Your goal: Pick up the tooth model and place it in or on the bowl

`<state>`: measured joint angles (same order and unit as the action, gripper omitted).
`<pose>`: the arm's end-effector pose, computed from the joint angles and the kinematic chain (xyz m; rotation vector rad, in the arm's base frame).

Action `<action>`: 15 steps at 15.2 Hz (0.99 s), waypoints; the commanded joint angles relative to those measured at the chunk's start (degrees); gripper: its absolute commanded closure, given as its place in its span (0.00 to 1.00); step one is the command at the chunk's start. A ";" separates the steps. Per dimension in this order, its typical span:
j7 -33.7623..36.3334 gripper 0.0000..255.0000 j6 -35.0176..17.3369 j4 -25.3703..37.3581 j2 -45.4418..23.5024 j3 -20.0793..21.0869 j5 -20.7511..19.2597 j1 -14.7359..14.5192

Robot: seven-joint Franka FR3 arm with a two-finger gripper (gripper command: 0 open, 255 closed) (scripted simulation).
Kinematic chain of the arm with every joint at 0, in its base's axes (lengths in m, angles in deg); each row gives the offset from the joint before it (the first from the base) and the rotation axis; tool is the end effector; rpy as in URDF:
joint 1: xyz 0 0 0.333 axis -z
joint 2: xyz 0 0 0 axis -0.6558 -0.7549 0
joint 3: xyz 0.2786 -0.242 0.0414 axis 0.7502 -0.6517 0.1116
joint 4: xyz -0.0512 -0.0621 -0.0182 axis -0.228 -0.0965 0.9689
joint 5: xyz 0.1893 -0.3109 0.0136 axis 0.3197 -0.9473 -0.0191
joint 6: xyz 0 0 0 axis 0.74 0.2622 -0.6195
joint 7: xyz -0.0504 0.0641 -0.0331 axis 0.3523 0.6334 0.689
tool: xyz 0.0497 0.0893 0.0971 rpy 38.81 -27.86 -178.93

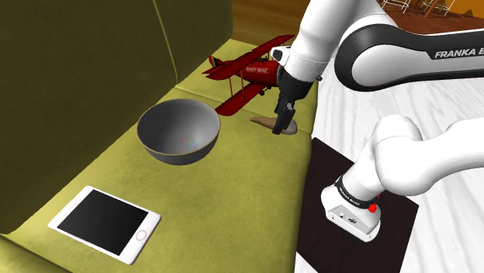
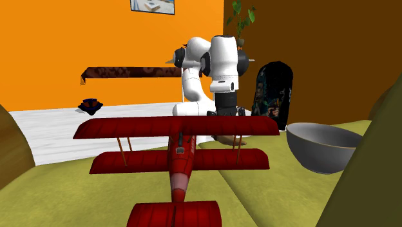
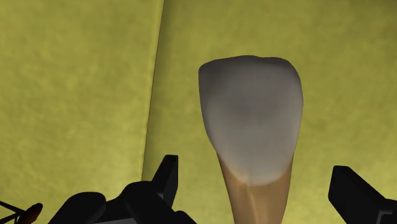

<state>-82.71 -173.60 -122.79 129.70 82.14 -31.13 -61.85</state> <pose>0.2238 0.1231 0.4869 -2.9558 -0.8912 -0.1449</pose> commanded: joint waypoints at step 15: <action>0.14 1.00 3.22 2.88 0.35 -0.19 -0.24 0.10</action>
<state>-82.55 -171.16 -120.59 129.95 82.04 -31.29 -61.79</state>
